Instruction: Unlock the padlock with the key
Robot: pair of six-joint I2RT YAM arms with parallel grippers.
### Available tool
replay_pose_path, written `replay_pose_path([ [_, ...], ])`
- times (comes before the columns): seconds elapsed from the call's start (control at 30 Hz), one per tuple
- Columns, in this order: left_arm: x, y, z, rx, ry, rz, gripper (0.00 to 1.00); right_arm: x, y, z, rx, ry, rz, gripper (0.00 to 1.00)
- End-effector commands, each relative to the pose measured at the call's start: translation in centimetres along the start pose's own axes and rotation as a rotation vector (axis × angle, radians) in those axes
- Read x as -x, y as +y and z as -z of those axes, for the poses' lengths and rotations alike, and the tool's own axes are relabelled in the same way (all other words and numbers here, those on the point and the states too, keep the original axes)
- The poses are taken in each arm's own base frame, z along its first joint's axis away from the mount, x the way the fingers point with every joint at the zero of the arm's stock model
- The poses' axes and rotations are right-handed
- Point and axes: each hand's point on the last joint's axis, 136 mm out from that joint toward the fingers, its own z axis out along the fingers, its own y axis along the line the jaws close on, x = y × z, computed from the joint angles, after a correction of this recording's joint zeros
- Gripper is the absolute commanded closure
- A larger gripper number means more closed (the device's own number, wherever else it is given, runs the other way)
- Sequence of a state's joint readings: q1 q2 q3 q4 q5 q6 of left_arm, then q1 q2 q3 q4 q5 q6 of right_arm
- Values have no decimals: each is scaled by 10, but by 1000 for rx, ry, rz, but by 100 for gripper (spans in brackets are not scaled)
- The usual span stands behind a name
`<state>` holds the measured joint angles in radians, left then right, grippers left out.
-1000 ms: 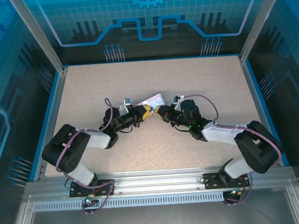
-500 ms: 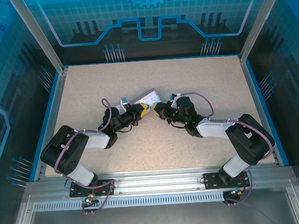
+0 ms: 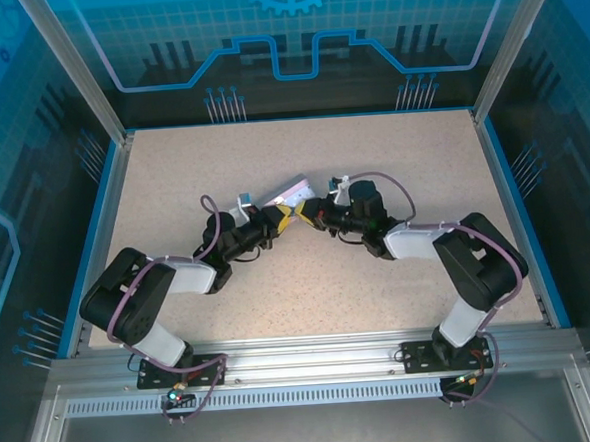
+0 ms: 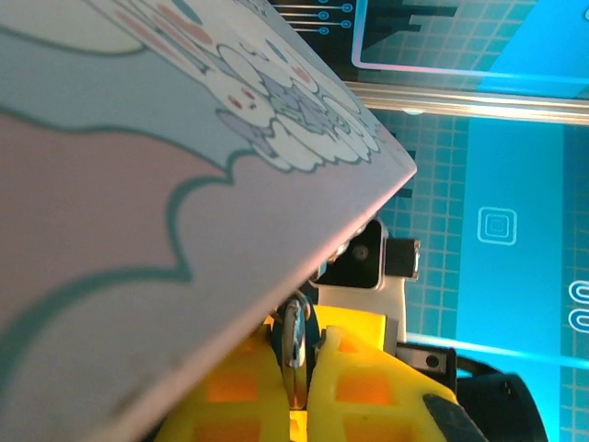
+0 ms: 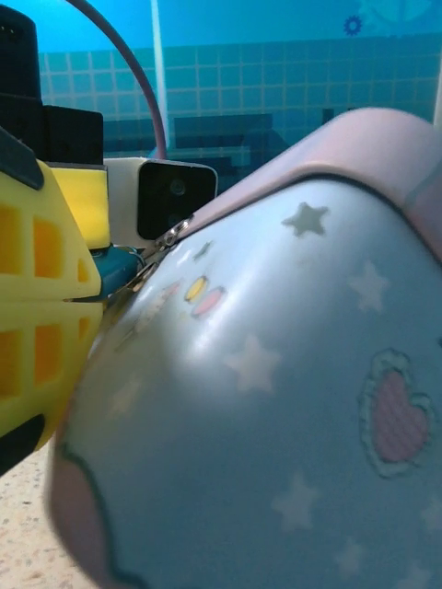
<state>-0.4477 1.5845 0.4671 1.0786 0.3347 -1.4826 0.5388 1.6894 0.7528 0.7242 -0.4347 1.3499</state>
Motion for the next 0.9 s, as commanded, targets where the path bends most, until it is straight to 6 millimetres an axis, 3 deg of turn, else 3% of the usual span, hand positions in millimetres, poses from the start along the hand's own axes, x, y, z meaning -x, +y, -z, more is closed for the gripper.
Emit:
replay_pose_path([
  [0.0,-49,-35,3,-127,212,-88,100,-4,10,-12,40,55,79,100],
  [0.4,-40,-21,3,-83,157,-65,100,-11,19,-17,56,40,17,100],
  [0.57,-32,-6,5,-31,104,-52,100,-2,13,-11,26,18,7,80],
  [0.87,-27,0,3,0,85,-53,100,1,0,-1,-8,13,3,60],
])
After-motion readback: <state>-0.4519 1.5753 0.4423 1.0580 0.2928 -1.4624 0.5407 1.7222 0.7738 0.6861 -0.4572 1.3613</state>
